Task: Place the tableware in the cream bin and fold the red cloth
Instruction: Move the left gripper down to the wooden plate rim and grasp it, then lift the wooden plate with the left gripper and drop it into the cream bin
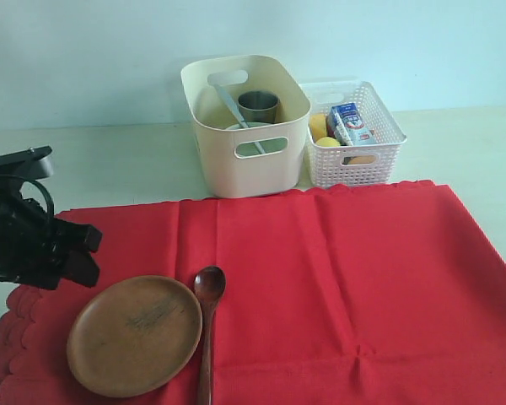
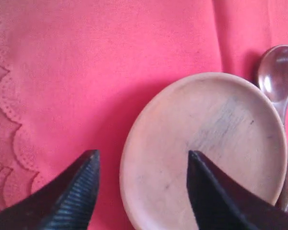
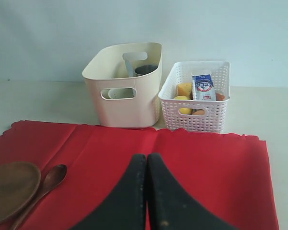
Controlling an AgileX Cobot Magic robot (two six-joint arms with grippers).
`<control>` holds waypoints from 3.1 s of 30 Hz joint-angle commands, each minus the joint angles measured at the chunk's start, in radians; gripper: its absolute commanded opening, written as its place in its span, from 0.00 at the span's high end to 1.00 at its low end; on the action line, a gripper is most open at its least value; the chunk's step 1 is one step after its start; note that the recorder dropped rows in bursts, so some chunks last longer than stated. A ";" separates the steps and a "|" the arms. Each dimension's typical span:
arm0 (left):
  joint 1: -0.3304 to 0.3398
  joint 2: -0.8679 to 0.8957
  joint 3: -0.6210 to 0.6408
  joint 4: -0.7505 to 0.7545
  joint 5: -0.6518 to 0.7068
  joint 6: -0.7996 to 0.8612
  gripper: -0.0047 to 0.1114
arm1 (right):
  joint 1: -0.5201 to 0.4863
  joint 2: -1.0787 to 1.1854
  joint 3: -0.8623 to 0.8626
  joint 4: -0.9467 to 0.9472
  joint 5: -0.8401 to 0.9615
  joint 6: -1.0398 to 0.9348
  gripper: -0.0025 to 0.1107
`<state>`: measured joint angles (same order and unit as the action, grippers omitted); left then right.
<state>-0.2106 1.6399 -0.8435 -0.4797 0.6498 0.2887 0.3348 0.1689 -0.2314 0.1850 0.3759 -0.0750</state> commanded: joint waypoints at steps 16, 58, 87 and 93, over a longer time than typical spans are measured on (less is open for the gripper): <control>0.055 0.261 -0.063 -0.275 0.066 0.313 0.44 | -0.002 -0.003 0.005 0.007 -0.005 -0.005 0.98; 0.069 0.329 -0.082 -0.383 0.202 0.459 0.80 | -0.002 -0.003 0.005 0.052 -0.005 -0.005 0.98; 0.005 -0.138 -0.420 -0.321 -0.136 0.282 0.96 | -0.002 -0.003 0.005 0.103 -0.005 -0.005 0.98; -0.038 0.139 -0.692 -0.325 -0.237 0.282 0.96 | -0.002 -0.003 0.005 0.105 -0.005 -0.007 0.98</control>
<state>-0.2296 1.6766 -1.4318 -0.7836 0.4692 0.5752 0.3348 0.1689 -0.2314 0.2879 0.3778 -0.0750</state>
